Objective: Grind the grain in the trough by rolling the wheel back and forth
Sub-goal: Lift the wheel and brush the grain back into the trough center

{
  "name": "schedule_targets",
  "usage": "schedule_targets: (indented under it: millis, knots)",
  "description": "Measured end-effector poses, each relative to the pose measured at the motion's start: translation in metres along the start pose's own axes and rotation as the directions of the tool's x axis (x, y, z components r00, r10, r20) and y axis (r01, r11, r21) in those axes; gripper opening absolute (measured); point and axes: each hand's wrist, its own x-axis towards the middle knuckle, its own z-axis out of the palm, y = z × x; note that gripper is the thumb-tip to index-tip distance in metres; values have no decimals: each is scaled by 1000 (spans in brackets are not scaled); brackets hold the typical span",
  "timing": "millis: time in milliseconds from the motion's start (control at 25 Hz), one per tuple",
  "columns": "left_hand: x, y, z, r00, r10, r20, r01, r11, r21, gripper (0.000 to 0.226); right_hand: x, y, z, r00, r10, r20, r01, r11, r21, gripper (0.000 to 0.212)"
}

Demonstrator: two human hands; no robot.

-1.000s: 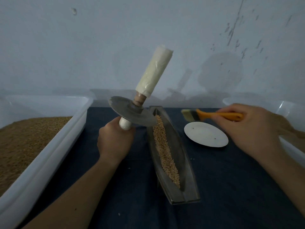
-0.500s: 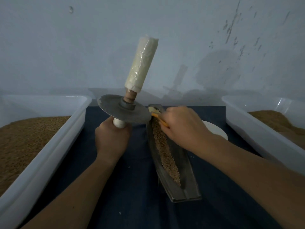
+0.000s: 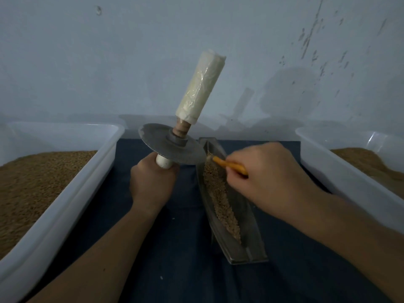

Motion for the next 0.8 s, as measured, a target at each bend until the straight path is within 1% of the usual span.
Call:
schedule_targets:
  millis: [120, 200, 320, 440, 560, 600, 680, 760, 800]
  knots:
    - [0, -1, 0, 1000, 9, 2, -9, 1000, 3, 19, 35, 11, 10, 993, 47, -110, -41, 998, 55, 35]
    - [1, 0, 0, 1000, 3, -7, -3, 1000, 7, 19, 54, 19, 23, 986, 110, -125, -98, 990, 101, 31]
    - [1, -1, -1, 1000, -3, -15, 2, 1000, -11, 16, 61, 26, 37, 979, 182, -90, -164, 970, 182, 29]
    - [1, 0, -1, 1000, 4, -8, -4, 1000, -16, 16, 46, 22, 37, 979, 203, 5, -199, 956, 213, 24]
    - [0, 1, -1, 1000, 28, 8, -28, 1000, -4, 16, 24, 16, 20, 973, 217, 77, -230, 940, 254, 24]
    - [-1, 1, -1, 999, 36, 13, -37, 999, 2, 17, 20, 14, 13, 974, 214, 71, -226, 938, 263, 26]
    - [-3, 2, -1, 998, 54, 24, -55, 998, 19, 18, 21, 12, 3, 979, 206, -4, -198, 945, 262, 28]
    - [-5, 3, 0, 997, 79, 26, -80, 996, 30, 20, 32, 12, 2, 977, 196, -83, -174, 959, 222, 29]
    - [-5, 3, 0, 996, 86, 24, -87, 996, 30, 20, 40, 13, 5, 976, 195, -96, -174, 965, 195, 29]
